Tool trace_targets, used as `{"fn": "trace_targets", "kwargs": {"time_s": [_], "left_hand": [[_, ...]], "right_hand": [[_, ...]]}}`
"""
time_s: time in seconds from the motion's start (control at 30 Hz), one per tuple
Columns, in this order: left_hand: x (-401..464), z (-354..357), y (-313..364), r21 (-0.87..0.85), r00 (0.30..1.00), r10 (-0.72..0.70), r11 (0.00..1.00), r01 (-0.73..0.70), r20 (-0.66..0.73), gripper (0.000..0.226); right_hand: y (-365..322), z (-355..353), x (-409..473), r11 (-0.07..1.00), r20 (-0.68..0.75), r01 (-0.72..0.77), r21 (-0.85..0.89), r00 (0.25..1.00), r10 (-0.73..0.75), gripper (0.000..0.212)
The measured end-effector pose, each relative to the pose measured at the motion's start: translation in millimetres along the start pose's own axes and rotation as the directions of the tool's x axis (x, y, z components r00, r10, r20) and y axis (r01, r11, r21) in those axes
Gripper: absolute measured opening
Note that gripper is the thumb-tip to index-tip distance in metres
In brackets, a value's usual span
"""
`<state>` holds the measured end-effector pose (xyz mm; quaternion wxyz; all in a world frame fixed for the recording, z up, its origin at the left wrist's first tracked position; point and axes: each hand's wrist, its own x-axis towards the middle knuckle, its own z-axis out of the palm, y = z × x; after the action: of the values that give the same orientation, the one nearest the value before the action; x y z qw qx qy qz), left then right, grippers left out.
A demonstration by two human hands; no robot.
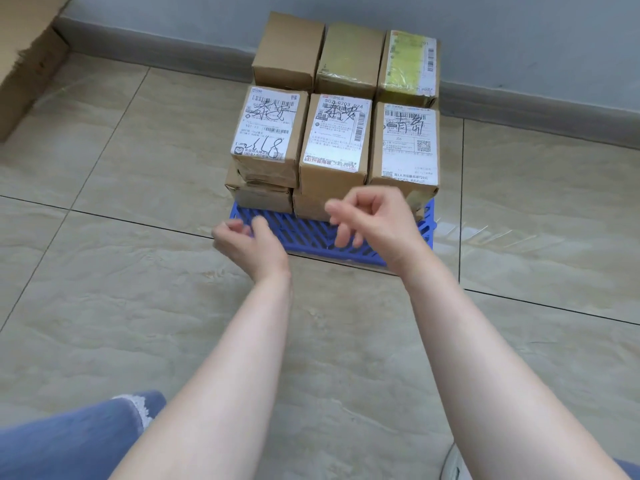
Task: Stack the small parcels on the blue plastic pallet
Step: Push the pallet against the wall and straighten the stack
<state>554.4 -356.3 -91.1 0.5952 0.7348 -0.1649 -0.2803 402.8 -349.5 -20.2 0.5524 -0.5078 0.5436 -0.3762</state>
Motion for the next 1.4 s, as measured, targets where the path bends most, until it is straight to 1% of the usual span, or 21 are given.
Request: {"fn": "trace_targets", "kwargs": {"time_s": [0.07,0.1,0.13,0.17,0.2,0.23,0.27,0.3,0.37,0.43,0.5,0.57,0.63,0.7,0.77,0.83,0.93,1.0,1.17,1.33,1.4], "left_hand": [[16,9,26,-0.064,0.996,0.074,0.995,-0.076,-0.044,0.030],[23,13,38,-0.061,0.996,0.089,0.994,-0.090,-0.020,0.038],[29,16,48,-0.030,0.996,0.085,0.996,-0.084,0.034,0.046],[35,20,53,0.014,0.992,0.067,0.998,-0.069,0.104,0.051],[40,22,57,0.062,0.983,0.034,0.997,-0.046,0.183,0.055],[47,24,58,0.099,0.965,-0.012,0.995,-0.015,0.263,0.059],[52,25,59,0.131,0.940,-0.061,0.991,0.018,0.335,0.065],[56,26,58,0.160,0.911,-0.108,0.986,0.047,0.398,0.072],[59,26,55,0.205,0.854,-0.175,0.975,0.082,0.490,0.086],[61,28,52,0.209,0.843,-0.183,0.974,0.086,0.506,0.087],[62,29,51,0.216,0.845,-0.204,0.970,0.108,0.494,0.091],[63,29,53,0.234,0.837,-0.248,0.961,0.149,0.487,0.093],[63,28,55,0.245,0.835,-0.267,0.955,0.165,0.482,0.084],[63,26,54,0.241,0.844,-0.261,0.957,0.162,0.469,0.074],[64,24,53,0.241,0.852,-0.254,0.958,0.156,0.458,0.071],[65,22,53,0.240,0.861,-0.242,0.960,0.145,0.448,0.065],[67,22,56,0.233,0.867,-0.220,0.964,0.124,0.447,0.068],[67,21,58,0.241,0.865,-0.207,0.965,0.104,0.457,0.073],[68,20,61,0.266,0.857,-0.220,0.958,0.102,0.465,0.078],[69,19,61,0.246,0.845,-0.229,0.962,0.120,0.483,0.057],[71,19,60,0.244,0.843,-0.239,0.961,0.133,0.482,0.061]], "right_hand": [[-27,-3,4,0.983,-0.100,0.184,0.001,0.978,-0.183,0.030],[-36,-8,7,0.961,-0.204,0.277,-0.012,0.940,-0.273,0.031],[-41,-14,11,0.937,-0.334,0.344,-0.052,0.879,-0.341,0.031],[-43,-22,16,0.923,-0.470,0.369,-0.110,0.799,-0.375,0.030],[-41,-31,20,0.923,-0.588,0.347,-0.169,0.716,-0.377,0.027],[-35,-40,24,0.934,-0.671,0.286,-0.216,0.651,-0.355,0.024],[-27,-48,26,0.952,-0.716,0.193,-0.237,0.628,-0.305,0.023],[-19,-54,26,0.971,-0.726,0.086,-0.225,0.649,-0.226,0.031],[0,-61,26,0.985,-0.680,-0.099,-0.141,0.733,-0.023,0.062],[13,-59,25,0.985,-0.596,-0.168,-0.037,0.795,0.113,0.080],[21,-56,25,0.986,-0.546,-0.160,0.037,0.824,0.154,0.087],[25,-53,23,0.987,-0.531,-0.150,0.060,0.832,0.158,0.088],[28,-52,23,0.988,-0.522,-0.142,0.066,0.839,0.155,0.084],[28,-51,23,0.990,-0.522,-0.122,0.076,0.841,0.144,0.079],[28,-50,24,0.993,-0.522,-0.099,0.064,0.845,0.118,0.074],[27,-49,26,0.994,-0.518,-0.100,0.043,0.848,0.107,0.076],[26,-47,26,0.995,-0.520,-0.102,0.024,0.848,0.099,0.089],[27,-46,26,0.995,-0.524,-0.099,0.028,0.846,0.099,0.091],[26,-44,27,0.993,-0.545,-0.105,0.047,0.831,0.113,0.087],[30,-41,30,0.992,-0.538,-0.109,0.064,0.834,0.126,0.077],[31,-40,30,0.992,-0.541,-0.107,0.063,0.832,0.124,0.076]]}}
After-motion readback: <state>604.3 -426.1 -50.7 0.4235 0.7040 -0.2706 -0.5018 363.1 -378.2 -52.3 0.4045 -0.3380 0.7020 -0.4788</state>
